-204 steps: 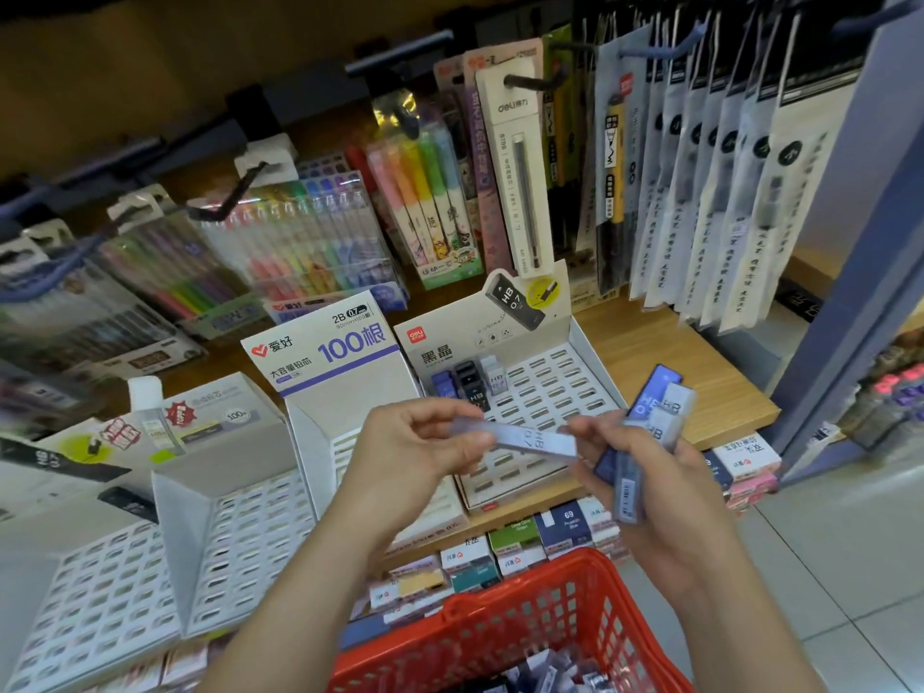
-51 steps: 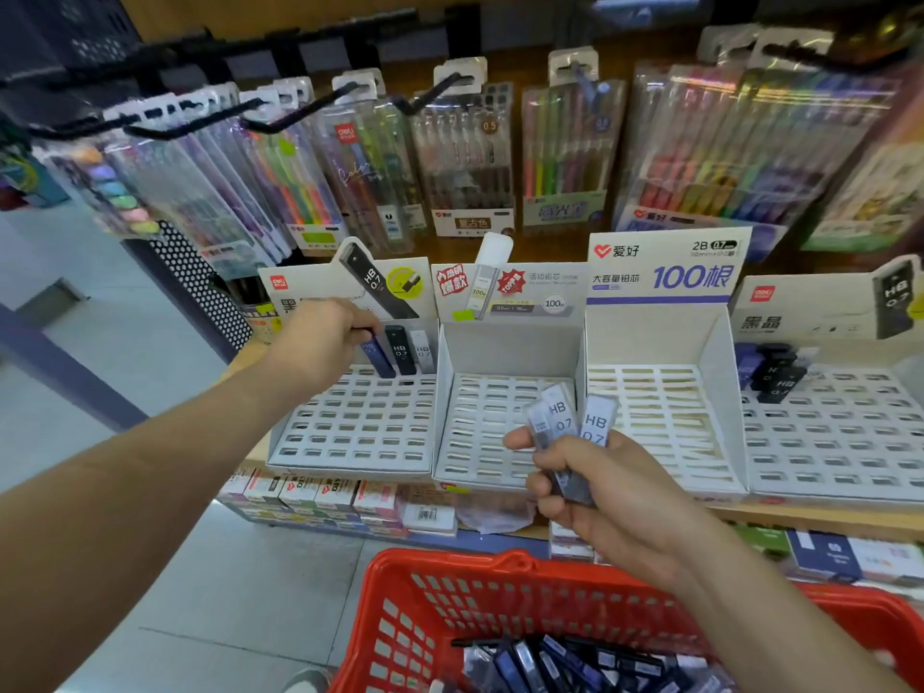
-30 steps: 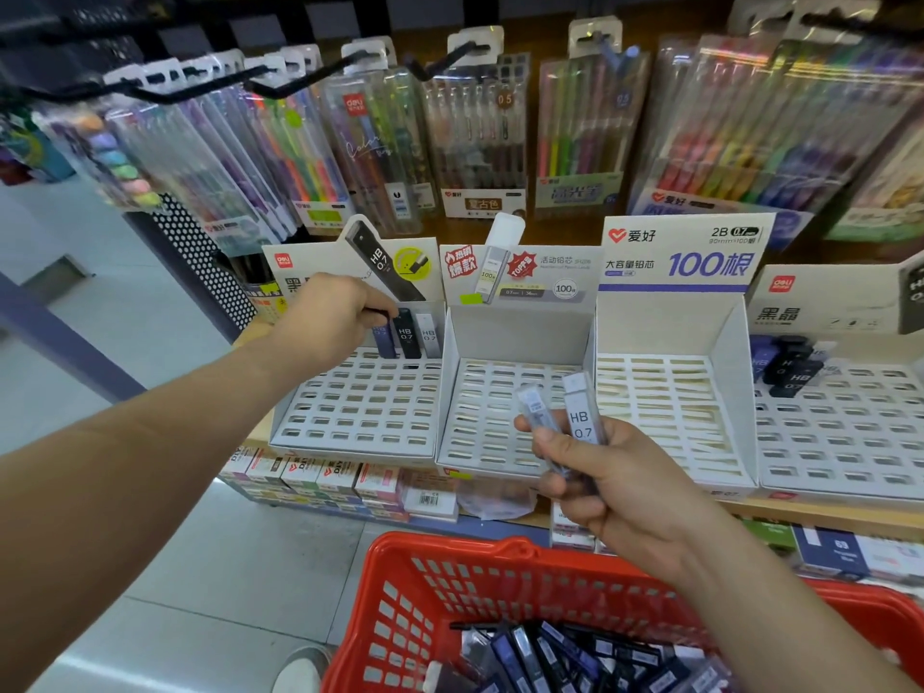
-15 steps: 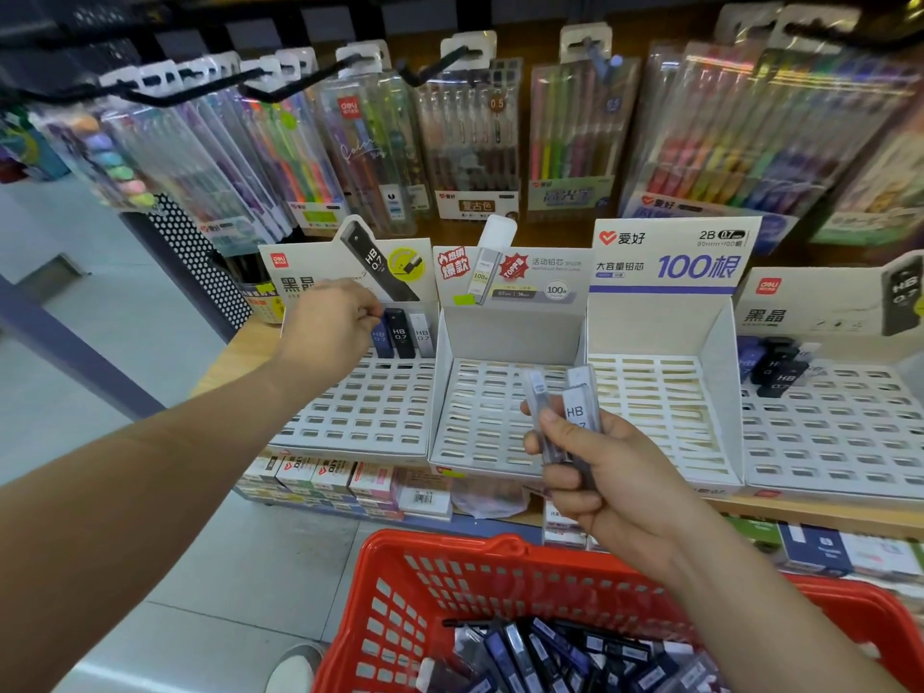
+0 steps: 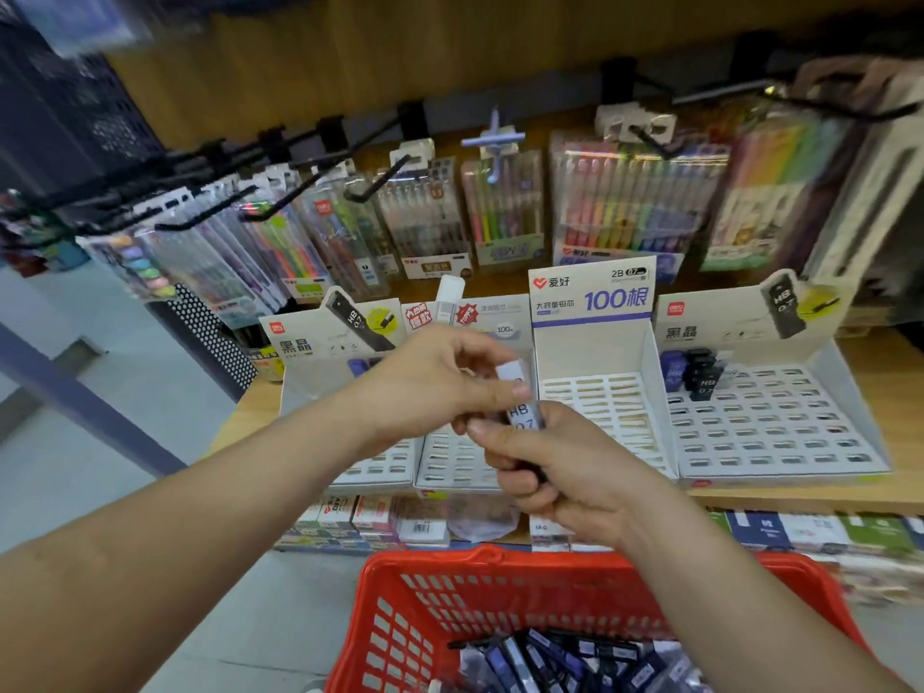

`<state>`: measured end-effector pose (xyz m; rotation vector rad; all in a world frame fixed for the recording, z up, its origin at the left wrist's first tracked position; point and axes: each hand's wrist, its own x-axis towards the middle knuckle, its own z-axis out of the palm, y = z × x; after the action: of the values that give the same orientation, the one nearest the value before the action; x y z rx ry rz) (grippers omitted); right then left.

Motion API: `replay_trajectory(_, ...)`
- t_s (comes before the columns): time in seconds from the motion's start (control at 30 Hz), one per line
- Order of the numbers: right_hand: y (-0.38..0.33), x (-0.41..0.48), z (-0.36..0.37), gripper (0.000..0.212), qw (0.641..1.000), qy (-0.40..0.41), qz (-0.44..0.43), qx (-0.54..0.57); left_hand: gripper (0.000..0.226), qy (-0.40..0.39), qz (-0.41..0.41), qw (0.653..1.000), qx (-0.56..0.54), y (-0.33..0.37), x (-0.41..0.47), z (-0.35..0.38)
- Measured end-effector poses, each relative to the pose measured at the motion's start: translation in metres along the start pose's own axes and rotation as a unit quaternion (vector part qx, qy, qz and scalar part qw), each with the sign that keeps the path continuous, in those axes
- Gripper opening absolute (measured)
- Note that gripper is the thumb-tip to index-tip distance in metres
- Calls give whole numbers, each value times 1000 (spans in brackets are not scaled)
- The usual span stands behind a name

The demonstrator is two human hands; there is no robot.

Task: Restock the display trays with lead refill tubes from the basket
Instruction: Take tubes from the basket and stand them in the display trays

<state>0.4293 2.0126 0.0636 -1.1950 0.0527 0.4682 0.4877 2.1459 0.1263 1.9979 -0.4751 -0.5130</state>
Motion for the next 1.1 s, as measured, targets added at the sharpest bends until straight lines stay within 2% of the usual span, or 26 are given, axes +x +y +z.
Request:
replay_trajectory(0.07, -7, -8, 0, 22, 1000, -15, -4, -7, 15, 18, -1, 1000, -6, 10, -9, -1)
replay_trajectory(0.13, -14, -14, 1, 46, 999, -29, -2, 27, 13, 42, 0, 999, -18, 16, -19, -5)
replay_trajectory(0.2, -19, -19, 6, 60, 996, -46, 11, 71, 14, 71, 4, 997, -21, 22, -31, -5)
replay_trajectory(0.27, -23, -22, 14, 56, 995, -47, 13, 92, 19, 100, 10, 995, -7, 25, -42, -5)
replay_trajectory(0.37, -27, -28, 29, 39, 993, -44, 13, 113, 27, 148, 11, 988, 40, 25, -58, -5)
replay_trajectory(0.5, -30, -36, 47, 35, 996, -30, 4, 83, 26, 207, 8, 978, 10, 21, -79, -9)
replay_trajectory(0.67, -31, -46, 64, 44, 992, 72, -26, -96, 26, 177, -32, 979, -94, 26, -89, -9)
replay_trajectory(0.83, -31, -57, 56, 49, 985, 75, 12, -156, 16, 126, -62, 984, -112, 30, -81, -4)
replay_trajectory(0.97, -40, -71, 22, 45, 977, 65, 51, -199, 22, 143, -12, 987, -67, 27, -66, 25)
replay_trajectory(1.03, -50, -78, -12, 53, 965, 60, 58, -250, 22, 148, 32, 988, -34, 31, -47, 45)
replay_trajectory(1.1, -57, -87, -56, 48, 960, 74, 72, -260, 19, 154, 61, 986, -12, 39, -20, 61)
